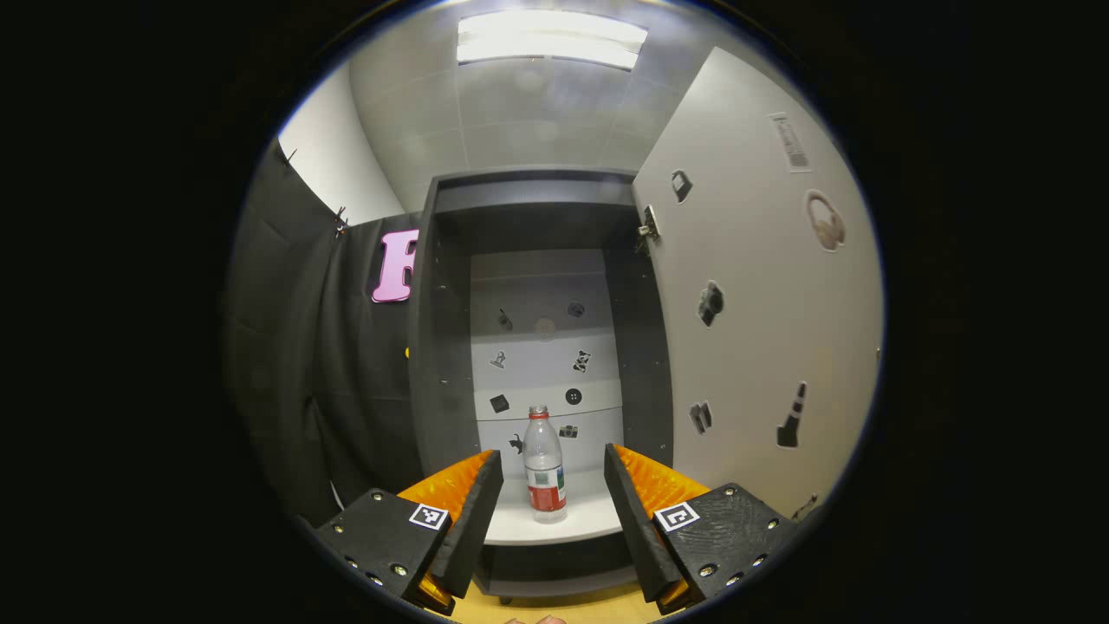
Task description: Open the cabinet door with the right hand, grasp the bottle in the cabinet with the left hand and place it on the coaster, then close the cabinet door with the right hand.
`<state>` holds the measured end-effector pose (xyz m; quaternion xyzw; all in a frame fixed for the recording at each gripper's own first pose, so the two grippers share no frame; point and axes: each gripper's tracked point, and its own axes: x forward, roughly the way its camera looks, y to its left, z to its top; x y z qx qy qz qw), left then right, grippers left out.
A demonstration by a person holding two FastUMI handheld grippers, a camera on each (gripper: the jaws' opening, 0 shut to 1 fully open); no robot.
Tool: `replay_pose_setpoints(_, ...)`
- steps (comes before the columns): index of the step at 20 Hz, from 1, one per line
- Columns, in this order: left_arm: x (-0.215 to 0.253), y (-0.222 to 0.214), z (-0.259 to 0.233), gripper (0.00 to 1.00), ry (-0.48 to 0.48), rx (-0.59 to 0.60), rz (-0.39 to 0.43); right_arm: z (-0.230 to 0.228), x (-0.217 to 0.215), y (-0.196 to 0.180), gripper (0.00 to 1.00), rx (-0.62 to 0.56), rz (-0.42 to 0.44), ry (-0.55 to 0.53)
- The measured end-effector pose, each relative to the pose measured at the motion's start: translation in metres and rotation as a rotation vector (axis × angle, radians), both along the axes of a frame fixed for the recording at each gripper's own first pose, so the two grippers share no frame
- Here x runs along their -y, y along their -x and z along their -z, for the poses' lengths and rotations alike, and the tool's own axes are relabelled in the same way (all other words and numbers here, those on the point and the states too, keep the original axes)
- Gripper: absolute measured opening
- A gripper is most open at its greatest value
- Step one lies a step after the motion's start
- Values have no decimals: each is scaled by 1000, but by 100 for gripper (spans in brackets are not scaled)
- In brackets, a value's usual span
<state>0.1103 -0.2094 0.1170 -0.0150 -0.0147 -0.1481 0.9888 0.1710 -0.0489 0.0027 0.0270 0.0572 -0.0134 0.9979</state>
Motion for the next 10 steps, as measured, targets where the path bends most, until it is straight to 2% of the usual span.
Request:
replay_pose_setpoints(3, 5, -33, 8, 66, 7, -7, 15, 6, 2, -21, 100, -19, 47, -8)
replay_pose_setpoints(6, 14, -67, 23, 68, 8, -22, 34, 13, 14, -30, 100, -33, 114, -1)
replay_pose_setpoints(10, 25, -106, 45, 66, 8, -51, 57, 21, 22, -40, 100, -53, 191, -14)
